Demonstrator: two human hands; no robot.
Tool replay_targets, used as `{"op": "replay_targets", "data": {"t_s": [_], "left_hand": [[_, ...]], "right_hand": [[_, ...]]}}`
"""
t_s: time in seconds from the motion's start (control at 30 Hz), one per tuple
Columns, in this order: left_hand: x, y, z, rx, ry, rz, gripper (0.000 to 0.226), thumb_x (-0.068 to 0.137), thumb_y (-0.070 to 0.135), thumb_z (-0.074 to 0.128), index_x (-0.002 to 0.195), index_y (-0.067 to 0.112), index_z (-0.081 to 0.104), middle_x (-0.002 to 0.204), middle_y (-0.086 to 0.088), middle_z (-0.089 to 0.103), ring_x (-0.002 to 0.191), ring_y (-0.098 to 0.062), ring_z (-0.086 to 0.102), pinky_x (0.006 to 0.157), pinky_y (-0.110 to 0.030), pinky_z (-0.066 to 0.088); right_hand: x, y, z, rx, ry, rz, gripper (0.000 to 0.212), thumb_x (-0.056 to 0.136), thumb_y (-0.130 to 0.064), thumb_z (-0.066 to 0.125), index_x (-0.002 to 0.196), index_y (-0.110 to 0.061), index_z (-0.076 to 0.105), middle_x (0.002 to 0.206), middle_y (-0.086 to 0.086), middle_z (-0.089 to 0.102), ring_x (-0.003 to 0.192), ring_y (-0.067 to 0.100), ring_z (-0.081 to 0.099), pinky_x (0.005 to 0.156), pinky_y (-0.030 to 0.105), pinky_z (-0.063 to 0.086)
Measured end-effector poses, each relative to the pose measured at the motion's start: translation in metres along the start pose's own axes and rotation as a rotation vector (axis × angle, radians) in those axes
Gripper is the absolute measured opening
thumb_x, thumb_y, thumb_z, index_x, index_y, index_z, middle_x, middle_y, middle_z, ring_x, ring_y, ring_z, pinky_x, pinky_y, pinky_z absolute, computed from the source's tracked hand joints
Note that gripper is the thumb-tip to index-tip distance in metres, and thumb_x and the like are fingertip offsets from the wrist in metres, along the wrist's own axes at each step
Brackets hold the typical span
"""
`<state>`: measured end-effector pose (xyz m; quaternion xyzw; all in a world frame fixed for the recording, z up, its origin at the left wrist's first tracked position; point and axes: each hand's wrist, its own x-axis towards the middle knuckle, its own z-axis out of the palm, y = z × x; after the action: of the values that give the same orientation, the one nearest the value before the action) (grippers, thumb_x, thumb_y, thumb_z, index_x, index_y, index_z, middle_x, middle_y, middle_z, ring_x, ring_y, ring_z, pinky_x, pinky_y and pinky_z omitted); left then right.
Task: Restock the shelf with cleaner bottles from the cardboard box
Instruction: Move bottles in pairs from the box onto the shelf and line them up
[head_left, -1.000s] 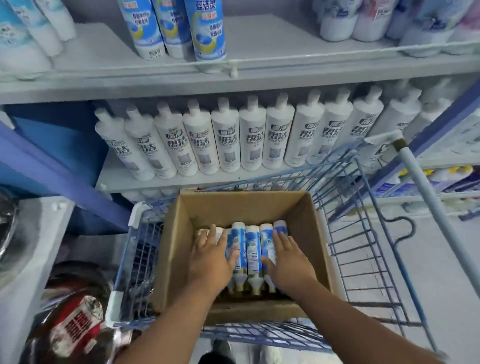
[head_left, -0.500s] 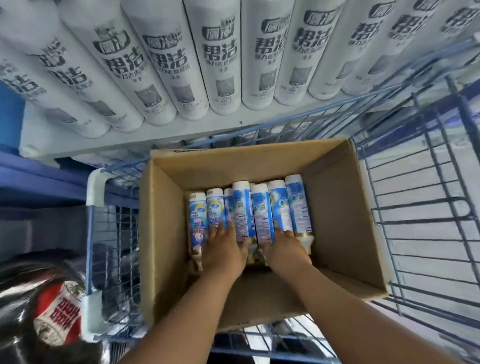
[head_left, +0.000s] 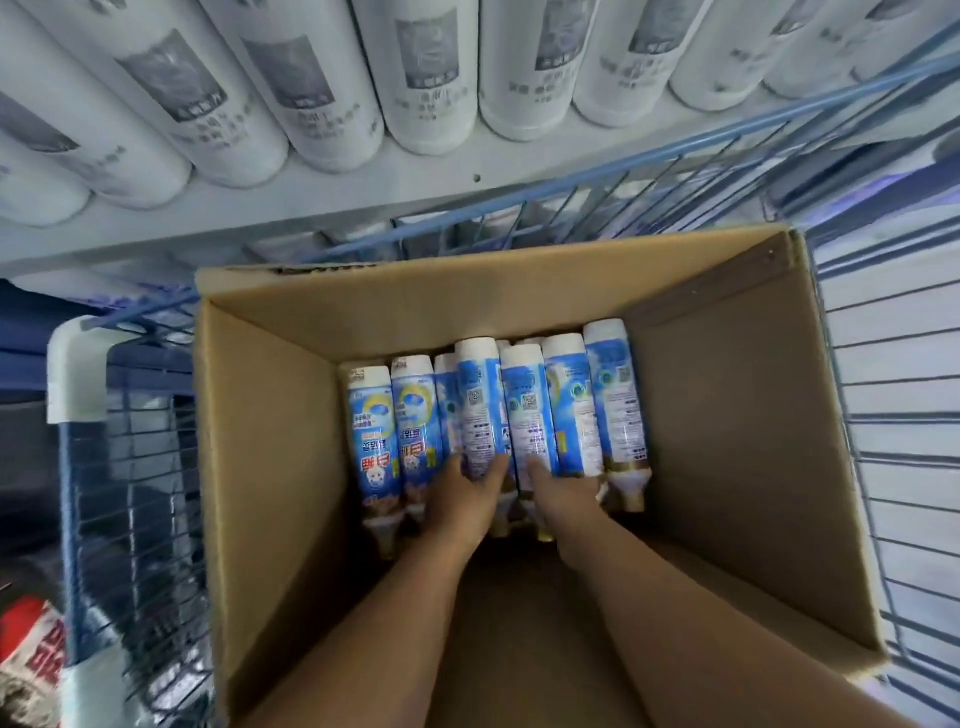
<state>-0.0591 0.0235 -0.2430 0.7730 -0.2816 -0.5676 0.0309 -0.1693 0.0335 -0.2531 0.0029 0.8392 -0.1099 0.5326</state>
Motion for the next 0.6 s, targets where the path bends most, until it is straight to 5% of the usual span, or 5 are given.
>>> {"op": "replay_targets", "data": {"t_s": [0.1, 0.23, 0.3, 0.4, 0.6], "left_hand": [[0.009, 0.000, 0.004, -0.183, 0.018, -0.085, 0.059, 0.080, 0.053, 0.075, 0.124, 0.020, 0.054, 0.114, 0.004, 0.068, 0.096, -0.015, 0.066, 0.081, -0.033, 0.056], [0.009, 0.002, 0.000, -0.075, -0.013, -0.056, 0.058, 0.086, 0.057, 0.067, 0.131, 0.024, 0.051, 0.111, 0.005, 0.060, 0.090, -0.011, 0.053, 0.065, -0.022, 0.040], [0.006, 0.003, -0.003, -0.066, -0.049, -0.058, 0.059, 0.088, 0.059, 0.063, 0.135, 0.025, 0.051, 0.118, 0.003, 0.061, 0.094, -0.013, 0.049, 0.078, -0.027, 0.037], [0.003, 0.003, -0.011, -0.094, -0.057, -0.069, 0.066, 0.085, 0.061, 0.064, 0.137, 0.023, 0.051, 0.128, 0.000, 0.062, 0.099, -0.017, 0.053, 0.085, -0.031, 0.037], [-0.017, 0.016, -0.029, -0.115, -0.056, -0.060, 0.066, 0.081, 0.071, 0.061, 0.130, 0.028, 0.053, 0.120, 0.005, 0.062, 0.103, -0.017, 0.058, 0.093, -0.036, 0.046]], "right_hand": [[0.004, 0.002, 0.003, 0.059, 0.019, -0.027, 0.111, 0.060, -0.065, 0.076, 0.148, -0.023, 0.023, 0.138, 0.011, 0.049, 0.119, 0.030, 0.055, 0.094, 0.047, 0.054], [-0.004, -0.005, -0.003, -0.028, -0.009, -0.067, 0.144, 0.033, -0.096, 0.059, 0.150, -0.015, 0.034, 0.142, 0.005, 0.049, 0.126, 0.026, 0.052, 0.103, 0.042, 0.048], [-0.015, -0.013, -0.009, -0.123, -0.127, -0.088, 0.126, 0.053, -0.098, 0.051, 0.147, -0.015, 0.043, 0.142, 0.005, 0.053, 0.125, 0.025, 0.052, 0.104, 0.040, 0.045], [-0.024, -0.021, -0.019, -0.154, -0.276, -0.145, 0.076, 0.090, -0.069, 0.051, 0.142, -0.014, 0.052, 0.138, 0.004, 0.058, 0.116, 0.018, 0.054, 0.094, 0.031, 0.041], [-0.041, -0.029, -0.033, -0.092, -0.347, -0.241, 0.047, 0.090, -0.051, 0.067, 0.123, -0.018, 0.062, 0.120, 0.000, 0.069, 0.101, 0.013, 0.066, 0.091, 0.030, 0.049]]}}
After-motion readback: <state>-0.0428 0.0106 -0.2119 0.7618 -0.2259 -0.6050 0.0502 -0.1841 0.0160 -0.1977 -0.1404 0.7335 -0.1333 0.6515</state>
